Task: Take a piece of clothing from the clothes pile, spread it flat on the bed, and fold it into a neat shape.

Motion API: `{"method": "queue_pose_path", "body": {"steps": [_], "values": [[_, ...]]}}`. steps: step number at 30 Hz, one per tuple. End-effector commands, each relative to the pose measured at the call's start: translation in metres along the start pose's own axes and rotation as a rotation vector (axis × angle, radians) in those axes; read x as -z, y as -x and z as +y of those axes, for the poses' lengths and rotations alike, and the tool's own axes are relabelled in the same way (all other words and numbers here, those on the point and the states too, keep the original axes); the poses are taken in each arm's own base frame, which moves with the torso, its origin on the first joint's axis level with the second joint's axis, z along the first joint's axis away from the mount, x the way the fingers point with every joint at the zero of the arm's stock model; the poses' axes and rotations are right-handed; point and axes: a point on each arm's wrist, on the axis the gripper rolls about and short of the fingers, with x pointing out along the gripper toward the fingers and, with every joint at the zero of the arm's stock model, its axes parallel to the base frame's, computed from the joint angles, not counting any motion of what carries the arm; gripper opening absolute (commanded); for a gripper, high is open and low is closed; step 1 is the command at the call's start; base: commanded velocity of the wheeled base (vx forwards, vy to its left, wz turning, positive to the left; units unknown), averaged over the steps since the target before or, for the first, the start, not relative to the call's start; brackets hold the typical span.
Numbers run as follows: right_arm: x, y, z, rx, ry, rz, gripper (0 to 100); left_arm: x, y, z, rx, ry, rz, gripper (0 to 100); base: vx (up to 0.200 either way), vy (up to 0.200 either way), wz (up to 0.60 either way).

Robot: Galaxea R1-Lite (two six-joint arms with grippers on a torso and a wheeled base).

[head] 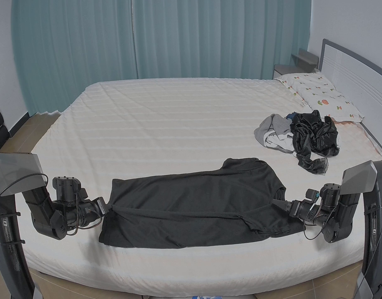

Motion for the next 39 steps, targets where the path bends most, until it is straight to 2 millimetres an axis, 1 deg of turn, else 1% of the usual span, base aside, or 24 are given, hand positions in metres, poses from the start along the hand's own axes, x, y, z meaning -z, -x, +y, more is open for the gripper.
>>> {"method": "queue_pose_path", "body": {"steps": [1, 2, 3, 9, 15, 17, 19, 20, 21, 24, 26, 30, 36, 37, 38, 39], "values": [[0.003, 0.005, -0.001, 0.01, -0.007, 0.008, 100, 0.0, 0.0, 0.0, 0.0, 0.001, 0.001, 0, 0.0, 0.0, 0.0], [0.004, 0.005, -0.002, 0.012, -0.008, 0.01, 100, 0.0, 0.0, 0.0, 0.0, 0.001, 0.0, 0, 0.0, 0.0, 0.0], [0.004, 0.005, -0.002, 0.012, -0.008, 0.01, 0, 0.0, 0.0, 0.0, 0.0, 0.001, 0.0, 0, 0.0, 0.0, 0.0], [0.001, 0.007, 0.0, 0.014, -0.003, 0.002, 0, 0.0, 0.0, 0.0, 0.0, 0.001, 0.001, 0, 0.0, 0.0, 0.0], [-0.006, 0.018, 0.01, 0.01, -0.001, -0.004, 0, 0.001, 0.003, -0.001, 0.0, -0.001, 0.001, 0, 0.0, 0.0, 0.0], [-0.011, 0.024, 0.016, 0.006, -0.001, -0.011, 0, -0.001, 0.007, -0.003, 0.003, -0.004, -0.005, 0, 0.0, 0.0, 0.0], [-0.015, 0.03, 0.021, 0.004, -0.002, -0.019, 0, -0.004, 0.016, -0.007, 0.011, -0.009, -0.021, 0, 0.0, 0.0, 0.0], [-0.016, 0.031, 0.021, 0.006, -0.003, -0.02, 0, -0.004, 0.016, -0.007, 0.012, -0.009, -0.022, 0, 0.0, 0.0, 0.0], [-0.019, 0.035, 0.02, 0.013, -0.003, -0.032, 0, -0.005, 0.021, -0.01, 0.015, -0.017, -0.031, 0, 0.0, 0.0, 0.0], [-0.021, 0.034, 0.018, 0.022, 0.0, -0.042, 0, -0.006, 0.029, -0.012, 0.007, -0.022, -0.045, 0, 0.0, 0.0, 0.0], [-0.022, 0.035, 0.018, 0.023, -0.001, -0.044, 0, -0.007, 0.031, -0.013, 0.007, -0.023, -0.052, 0, 0.0, 0.0, 0.0], [-0.028, 0.043, 0.023, 0.025, 0.004, -0.059, 0, -0.01, 0.041, -0.018, 0.014, -0.029, -0.065, 0, 0.0, 0.0, 0.0], [-0.031, 0.048, 0.028, 0.024, 0.009, -0.067, 0, -0.002, 0.05, -0.017, 0.003, -0.022, -0.049, 0, 0.0, 0.0, 0.0], [-0.031, 0.05, 0.029, 0.024, 0.01, -0.066, 0, 0.002, 0.056, -0.016, -0.004, -0.016, -0.038, 0, 0.0, 0.0, 0.0], [-0.031, 0.05, 0.029, 0.024, 0.01, -0.066, 0, 0.002, 0.056, -0.016, -0.004, -0.016, -0.038, 0, 0.0, 0.0, 0.0], [-0.03, 0.052, 0.03, 0.025, 0.006, -0.062, 0, 0.005, 0.062, -0.016, -0.006, -0.015, -0.034, 0, 0.0, 0.0, 0.0]]}}
